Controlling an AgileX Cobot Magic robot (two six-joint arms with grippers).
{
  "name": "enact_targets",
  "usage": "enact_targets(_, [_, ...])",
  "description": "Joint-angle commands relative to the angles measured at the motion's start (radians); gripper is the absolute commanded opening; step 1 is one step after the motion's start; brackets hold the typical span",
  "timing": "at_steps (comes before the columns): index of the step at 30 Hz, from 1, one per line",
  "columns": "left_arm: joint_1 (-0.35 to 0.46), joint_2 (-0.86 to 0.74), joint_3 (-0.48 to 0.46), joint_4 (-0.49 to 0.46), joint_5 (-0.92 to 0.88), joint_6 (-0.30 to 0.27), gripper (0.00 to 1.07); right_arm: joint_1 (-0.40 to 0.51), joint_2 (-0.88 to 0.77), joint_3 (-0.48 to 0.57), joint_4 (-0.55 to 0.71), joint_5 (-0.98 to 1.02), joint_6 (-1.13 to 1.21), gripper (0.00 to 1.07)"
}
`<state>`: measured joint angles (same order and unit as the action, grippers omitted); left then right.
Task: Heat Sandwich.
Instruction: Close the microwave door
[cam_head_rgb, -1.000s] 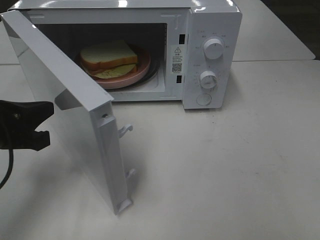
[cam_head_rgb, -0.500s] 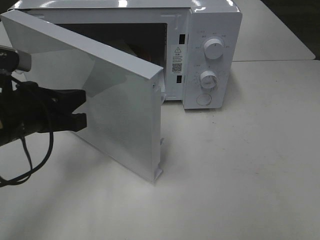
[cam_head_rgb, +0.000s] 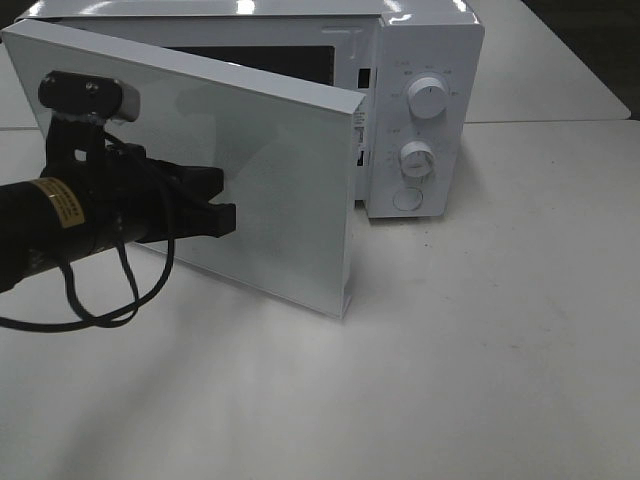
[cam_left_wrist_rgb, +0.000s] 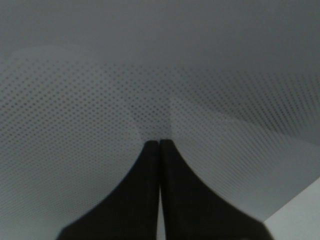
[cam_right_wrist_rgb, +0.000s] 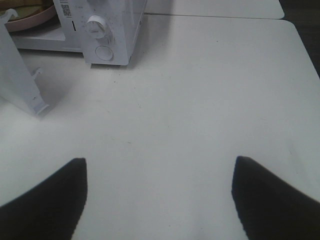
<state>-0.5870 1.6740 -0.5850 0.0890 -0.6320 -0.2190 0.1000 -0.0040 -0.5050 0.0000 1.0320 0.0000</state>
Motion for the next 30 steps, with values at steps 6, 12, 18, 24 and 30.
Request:
enact_targets(6, [-0.012, 0.047, -0.131, -0.032, 0.092, 0.001, 0.00, -0.008, -0.027, 0.001, 0.000, -0.001, 0.000, 0.76])
enact_targets(12, [-0.021, 0.087, -0.200, -0.037, 0.140, 0.001, 0.00, -0.008, -0.027, 0.001, 0.000, -0.001, 0.000, 0.76])
enact_targets(18, [-0.072, 0.143, -0.275, -0.089, 0.140, 0.012, 0.00, -0.008, -0.027, 0.001, 0.000, -0.001, 0.000, 0.76])
enact_targets(24, [-0.119, 0.205, -0.349, -0.192, 0.153, 0.088, 0.00, -0.008, -0.027, 0.001, 0.000, -0.001, 0.000, 0.76])
enact_targets(30, [-0.151, 0.265, -0.435, -0.360, 0.186, 0.233, 0.00, -0.008, -0.027, 0.001, 0.000, -0.001, 0.000, 0.76])
